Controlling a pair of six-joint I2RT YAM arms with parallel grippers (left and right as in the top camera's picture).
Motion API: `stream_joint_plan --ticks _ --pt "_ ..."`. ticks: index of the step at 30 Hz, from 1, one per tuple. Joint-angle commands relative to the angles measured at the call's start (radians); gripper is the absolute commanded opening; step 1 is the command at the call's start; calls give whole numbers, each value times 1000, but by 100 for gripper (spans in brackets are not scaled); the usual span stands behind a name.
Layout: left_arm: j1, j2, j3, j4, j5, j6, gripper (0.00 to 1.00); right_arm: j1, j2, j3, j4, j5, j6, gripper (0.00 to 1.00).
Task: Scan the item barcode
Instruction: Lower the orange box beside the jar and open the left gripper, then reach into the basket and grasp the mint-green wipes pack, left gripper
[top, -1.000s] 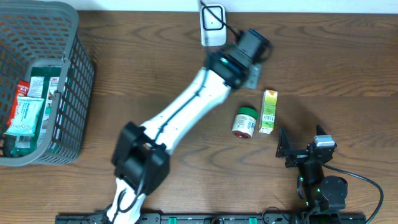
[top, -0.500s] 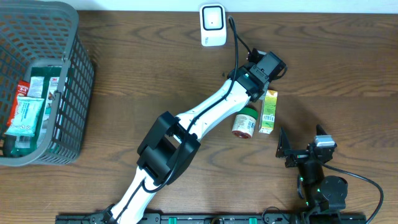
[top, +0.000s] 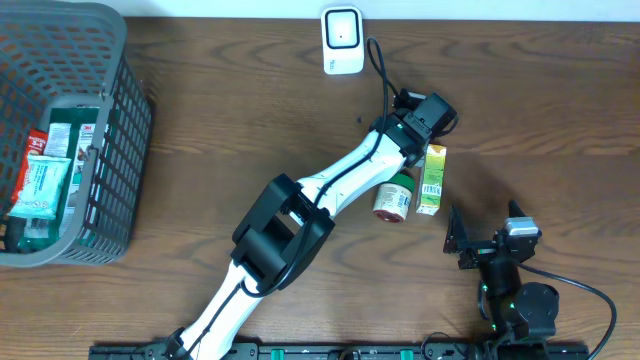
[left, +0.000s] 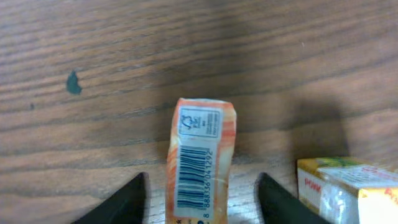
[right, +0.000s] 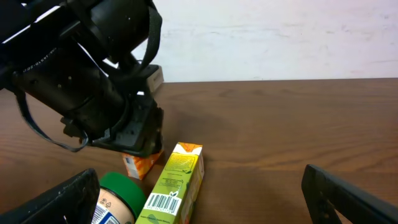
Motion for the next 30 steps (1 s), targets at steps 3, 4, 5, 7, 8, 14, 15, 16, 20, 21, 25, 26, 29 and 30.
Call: stream_joint_plan --ticks 3,4,5,7,8,14,15,16,20,21,25,26,29,30 --pt "1 -14 10 2 4 -6 78 6 -3 -1 -4 -4 13 99" --pt "0 -22 10 2 4 -6 80 6 -3 -1 -4 -4 13 99" --pt "0 -35 10 3 4 -6 81 6 -3 -1 -4 -4 13 99" --pt "1 -65 10 8 4 11 82 6 -3 -1 -4 -4 13 99" --pt "1 -89 10 13 3 31 82 6 -3 -1 -4 -4 13 99" --pt "16 -257 10 -4 3 149 83 6 -3 -1 -4 -4 13 99" --pt "27 -290 10 -21 3 166 83 6 -3 -1 -4 -4 13 99" --pt "43 -330 10 -48 3 184 83 6 -3 -1 -4 -4 13 99" --pt "147 -496 10 -205 2 206 87 6 -3 -1 -4 -4 13 99" --pt "181 -532 10 -237 3 215 87 6 -3 -1 -4 -4 13 99" --pt "377 -681 10 -358 3 249 88 6 -3 -1 -4 -4 13 99" --pt "426 -708 10 -379 3 249 88 6 -3 -1 -4 -4 13 99" --pt "625 -793 10 -450 4 249 93 6 -3 -1 -4 -4 13 99" --pt "685 -810 10 -468 4 249 93 6 -3 -1 -4 -4 13 99"
